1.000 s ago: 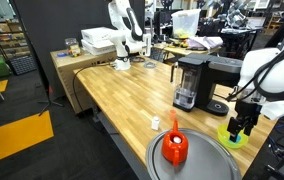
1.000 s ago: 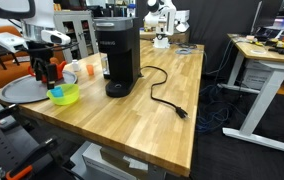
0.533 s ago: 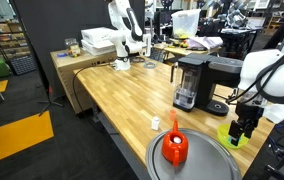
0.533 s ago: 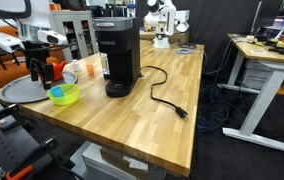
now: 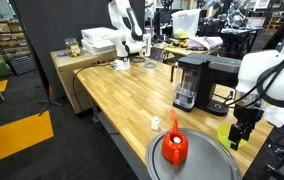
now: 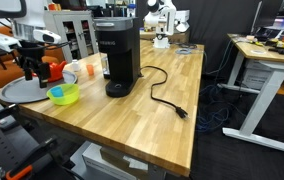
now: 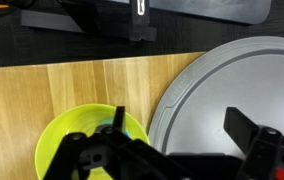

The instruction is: Put the blue cup in the yellow bowl then put the yellow bowl on the gray plate

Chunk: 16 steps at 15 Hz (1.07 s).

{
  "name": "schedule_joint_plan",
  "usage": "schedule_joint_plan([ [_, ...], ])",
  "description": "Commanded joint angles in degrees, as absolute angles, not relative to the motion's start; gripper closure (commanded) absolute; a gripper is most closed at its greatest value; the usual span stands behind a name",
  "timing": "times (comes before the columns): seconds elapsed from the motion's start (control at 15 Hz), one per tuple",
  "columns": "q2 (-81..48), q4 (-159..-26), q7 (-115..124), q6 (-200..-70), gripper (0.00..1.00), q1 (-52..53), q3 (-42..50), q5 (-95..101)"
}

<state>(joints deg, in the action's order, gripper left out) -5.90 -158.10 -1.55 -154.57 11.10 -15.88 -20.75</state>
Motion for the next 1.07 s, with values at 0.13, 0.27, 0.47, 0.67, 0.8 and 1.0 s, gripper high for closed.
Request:
schedule_joint_plan([
  [0.13, -5.31, -156.75, -4.66, -152.69, 0.00, 10.85, -16.38, -22.30],
  [0.27, -4.60, -155.71, -5.19, -152.33, 0.00, 10.93, -16.65, -22.77],
  [0.47, -4.73, -153.43, -4.86, -151.92, 0.00, 11.51, -16.80, -21.86],
  [0.67, -5.20, -152.04, -4.39, -151.45, 0.00, 12.23, -17.03, -21.27],
  [0.8, -5.53, -151.76, -3.72, -151.39, 0.00, 12.63, -16.98, -20.67],
  [1.0, -6.20, -151.42, -3.38, -151.66, 0.00, 12.81, -16.75, -20.04],
])
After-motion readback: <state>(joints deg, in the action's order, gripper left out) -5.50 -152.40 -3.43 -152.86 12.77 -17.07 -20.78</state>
